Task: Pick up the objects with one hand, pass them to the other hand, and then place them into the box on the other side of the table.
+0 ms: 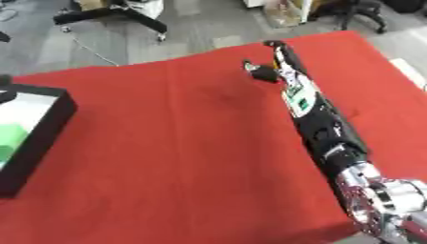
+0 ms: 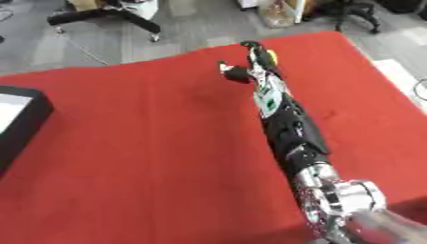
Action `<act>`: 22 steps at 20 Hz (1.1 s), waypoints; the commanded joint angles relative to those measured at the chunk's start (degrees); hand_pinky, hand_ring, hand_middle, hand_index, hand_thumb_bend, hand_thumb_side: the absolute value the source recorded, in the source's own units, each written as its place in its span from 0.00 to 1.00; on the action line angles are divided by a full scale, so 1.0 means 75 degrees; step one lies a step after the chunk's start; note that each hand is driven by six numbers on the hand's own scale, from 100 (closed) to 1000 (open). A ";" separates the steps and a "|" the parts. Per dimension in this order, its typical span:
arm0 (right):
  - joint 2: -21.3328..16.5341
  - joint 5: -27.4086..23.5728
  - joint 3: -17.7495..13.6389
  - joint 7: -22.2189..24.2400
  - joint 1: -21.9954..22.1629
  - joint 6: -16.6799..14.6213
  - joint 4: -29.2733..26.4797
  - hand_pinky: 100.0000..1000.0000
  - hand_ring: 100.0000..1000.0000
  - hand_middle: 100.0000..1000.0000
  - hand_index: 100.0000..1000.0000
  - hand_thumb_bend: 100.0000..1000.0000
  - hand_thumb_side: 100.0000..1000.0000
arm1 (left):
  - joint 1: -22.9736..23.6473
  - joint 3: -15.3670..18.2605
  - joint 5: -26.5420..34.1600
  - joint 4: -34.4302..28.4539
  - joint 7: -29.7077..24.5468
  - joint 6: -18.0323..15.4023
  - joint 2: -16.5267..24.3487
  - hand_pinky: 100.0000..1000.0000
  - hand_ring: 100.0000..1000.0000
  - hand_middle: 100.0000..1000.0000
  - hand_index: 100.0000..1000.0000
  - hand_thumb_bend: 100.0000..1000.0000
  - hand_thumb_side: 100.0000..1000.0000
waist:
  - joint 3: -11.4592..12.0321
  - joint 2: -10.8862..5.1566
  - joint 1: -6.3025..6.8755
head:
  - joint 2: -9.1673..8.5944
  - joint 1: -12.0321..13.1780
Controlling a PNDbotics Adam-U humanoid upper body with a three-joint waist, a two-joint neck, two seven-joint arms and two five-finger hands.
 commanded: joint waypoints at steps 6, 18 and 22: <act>-0.0413 0.0182 -0.0106 -0.1029 -0.0181 0.1028 0.0469 0.86 0.92 0.91 0.89 0.23 0.35 | -0.0022 -0.0059 -0.0166 -0.0146 -0.0120 0.0028 -0.0042 0.75 0.76 0.80 0.78 0.48 0.71 | 0.0002 -0.0037 0.0011 | -0.0017 0.0032; -0.0393 -0.1176 0.0591 -0.1846 -0.0040 0.1326 0.1509 0.84 0.87 0.77 0.75 0.09 0.14 | -0.0003 -0.0102 -0.0169 -0.0146 -0.0204 0.0033 -0.0078 0.75 0.76 0.79 0.77 0.47 0.71 | 0.0022 -0.0013 0.0003 | -0.0017 0.0107; -0.0430 -0.1433 0.0741 -0.2143 -0.0055 0.1237 0.1681 0.84 0.87 0.77 0.76 0.09 0.14 | -0.0002 -0.0120 -0.0169 -0.0146 -0.0220 0.0037 -0.0084 0.75 0.76 0.79 0.77 0.47 0.71 | 0.0037 -0.0006 -0.0001 | -0.0017 0.0076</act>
